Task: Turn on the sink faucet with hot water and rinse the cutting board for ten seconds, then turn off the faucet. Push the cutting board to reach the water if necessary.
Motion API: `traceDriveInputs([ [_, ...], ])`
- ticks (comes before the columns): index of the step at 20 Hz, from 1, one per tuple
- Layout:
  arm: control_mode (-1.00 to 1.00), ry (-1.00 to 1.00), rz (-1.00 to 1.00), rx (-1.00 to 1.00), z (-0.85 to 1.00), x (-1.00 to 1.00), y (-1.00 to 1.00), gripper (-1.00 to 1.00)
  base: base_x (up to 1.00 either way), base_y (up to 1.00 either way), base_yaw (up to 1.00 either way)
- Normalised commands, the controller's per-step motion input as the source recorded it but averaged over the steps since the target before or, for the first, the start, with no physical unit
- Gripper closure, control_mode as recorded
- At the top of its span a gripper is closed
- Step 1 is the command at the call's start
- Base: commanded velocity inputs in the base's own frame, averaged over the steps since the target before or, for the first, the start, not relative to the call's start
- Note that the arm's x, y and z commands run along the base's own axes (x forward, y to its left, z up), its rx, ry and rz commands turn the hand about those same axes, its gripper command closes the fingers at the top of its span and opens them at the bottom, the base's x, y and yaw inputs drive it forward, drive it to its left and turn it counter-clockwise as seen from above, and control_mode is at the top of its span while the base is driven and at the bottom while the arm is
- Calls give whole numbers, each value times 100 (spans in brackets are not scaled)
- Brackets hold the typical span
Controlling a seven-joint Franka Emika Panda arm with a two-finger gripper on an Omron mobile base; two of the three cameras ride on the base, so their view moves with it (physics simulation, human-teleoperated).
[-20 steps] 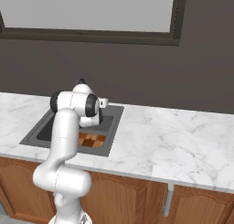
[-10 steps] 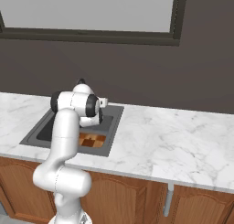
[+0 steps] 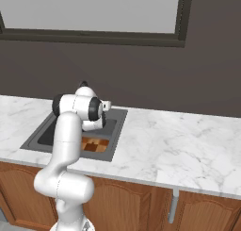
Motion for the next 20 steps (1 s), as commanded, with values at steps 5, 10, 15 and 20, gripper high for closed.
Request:
traceDriveInputs([
  [5, -100, 0, 0, 2, 0, 1, -7, -100, 0, 0, 0],
  [10, -100, 0, 0, 5, -1, 0, -20, -100, 0, 0, 0],
  [15, -100, -3, -1, 4, 0, 0, -15, -100, 0, 0, 0],
  [20, -100, -7, -1, 0, -1, 0, 0, -100, 0, 0, 0],
])
